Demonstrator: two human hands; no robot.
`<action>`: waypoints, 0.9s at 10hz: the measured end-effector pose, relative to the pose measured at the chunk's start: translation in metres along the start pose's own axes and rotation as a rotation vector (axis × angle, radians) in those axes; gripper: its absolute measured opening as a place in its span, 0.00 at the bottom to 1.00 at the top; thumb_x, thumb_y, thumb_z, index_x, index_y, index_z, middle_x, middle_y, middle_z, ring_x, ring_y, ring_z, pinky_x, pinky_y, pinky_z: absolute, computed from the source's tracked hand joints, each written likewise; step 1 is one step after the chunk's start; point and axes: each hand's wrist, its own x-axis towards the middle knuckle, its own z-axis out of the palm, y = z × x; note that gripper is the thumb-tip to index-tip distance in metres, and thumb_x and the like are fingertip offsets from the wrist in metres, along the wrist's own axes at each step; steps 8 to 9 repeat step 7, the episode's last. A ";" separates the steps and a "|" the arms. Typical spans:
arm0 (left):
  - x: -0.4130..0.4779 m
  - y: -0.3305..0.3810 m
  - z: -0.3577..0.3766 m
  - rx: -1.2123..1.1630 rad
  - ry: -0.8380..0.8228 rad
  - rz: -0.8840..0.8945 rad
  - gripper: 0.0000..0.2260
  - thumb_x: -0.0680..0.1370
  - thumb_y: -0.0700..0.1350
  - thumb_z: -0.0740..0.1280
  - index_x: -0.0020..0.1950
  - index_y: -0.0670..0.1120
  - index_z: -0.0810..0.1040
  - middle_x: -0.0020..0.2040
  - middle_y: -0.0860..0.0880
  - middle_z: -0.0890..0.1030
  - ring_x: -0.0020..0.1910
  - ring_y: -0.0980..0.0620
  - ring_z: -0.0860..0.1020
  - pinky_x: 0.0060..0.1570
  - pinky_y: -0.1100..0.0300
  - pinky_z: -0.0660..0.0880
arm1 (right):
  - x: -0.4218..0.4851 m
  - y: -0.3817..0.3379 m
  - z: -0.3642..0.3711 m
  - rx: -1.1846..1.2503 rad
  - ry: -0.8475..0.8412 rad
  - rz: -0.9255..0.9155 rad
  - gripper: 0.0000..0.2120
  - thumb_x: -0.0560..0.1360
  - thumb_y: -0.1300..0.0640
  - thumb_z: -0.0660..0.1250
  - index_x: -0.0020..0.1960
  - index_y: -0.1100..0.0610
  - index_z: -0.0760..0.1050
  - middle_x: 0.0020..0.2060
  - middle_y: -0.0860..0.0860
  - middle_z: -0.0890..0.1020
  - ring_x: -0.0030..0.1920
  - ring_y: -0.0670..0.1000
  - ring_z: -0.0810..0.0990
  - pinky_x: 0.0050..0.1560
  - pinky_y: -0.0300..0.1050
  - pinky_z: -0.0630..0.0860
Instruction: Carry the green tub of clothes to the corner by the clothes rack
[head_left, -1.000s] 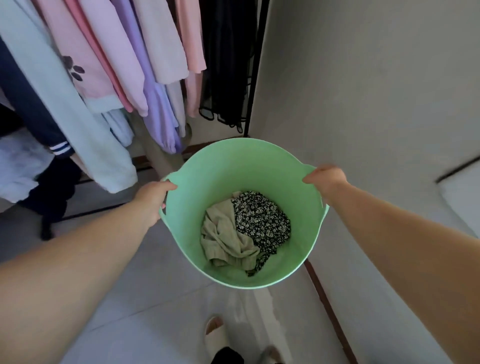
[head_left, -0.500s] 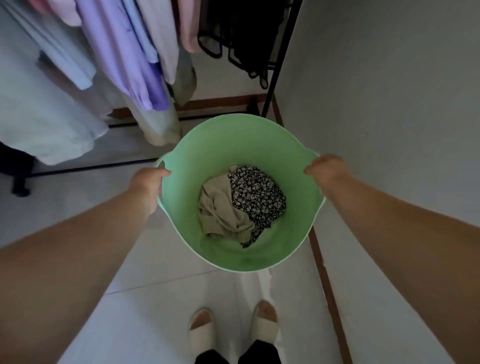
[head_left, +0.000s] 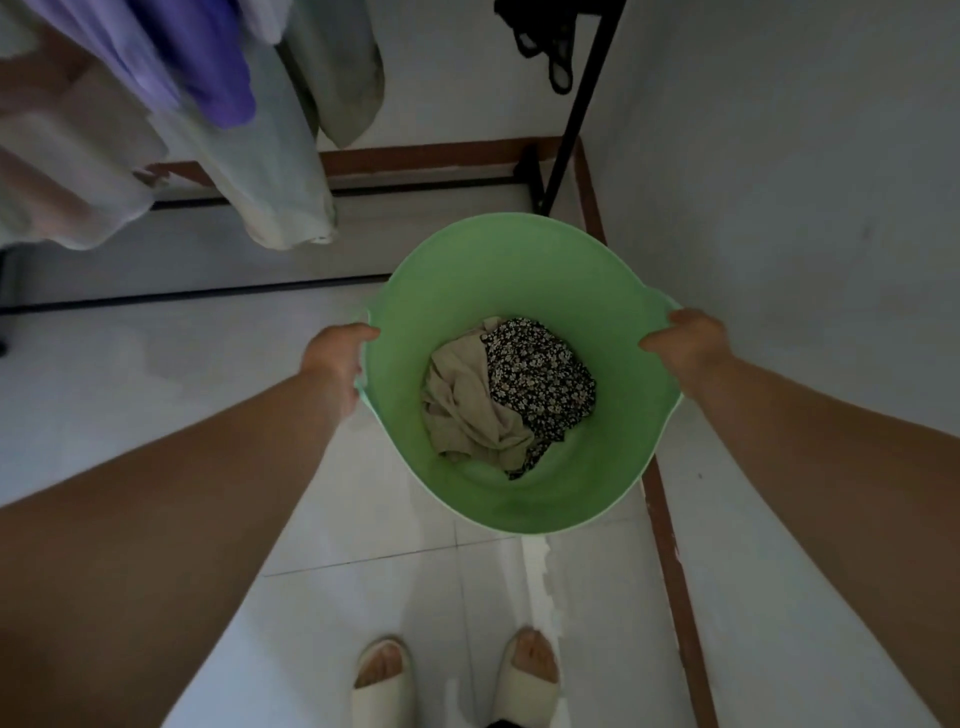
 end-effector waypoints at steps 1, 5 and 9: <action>0.007 -0.011 0.013 -0.013 -0.027 -0.034 0.20 0.72 0.44 0.67 0.64 0.44 0.73 0.55 0.47 0.71 0.53 0.47 0.69 0.54 0.54 0.68 | 0.014 0.010 0.004 -0.002 -0.010 0.029 0.34 0.70 0.57 0.71 0.74 0.57 0.65 0.69 0.62 0.68 0.66 0.64 0.72 0.68 0.56 0.71; 0.006 -0.034 0.065 0.006 -0.245 0.010 0.07 0.72 0.38 0.66 0.37 0.50 0.76 0.29 0.55 0.81 0.36 0.56 0.72 0.27 0.68 0.70 | 0.063 0.047 -0.014 0.172 -0.027 0.110 0.34 0.70 0.62 0.73 0.73 0.64 0.65 0.70 0.64 0.71 0.66 0.64 0.74 0.67 0.53 0.72; 0.005 -0.037 0.068 0.148 -0.215 0.101 0.07 0.71 0.40 0.68 0.38 0.51 0.74 0.38 0.52 0.78 0.37 0.57 0.72 0.32 0.64 0.68 | 0.054 0.043 -0.010 0.112 -0.108 0.018 0.41 0.70 0.63 0.74 0.77 0.58 0.58 0.75 0.58 0.66 0.71 0.60 0.70 0.70 0.51 0.68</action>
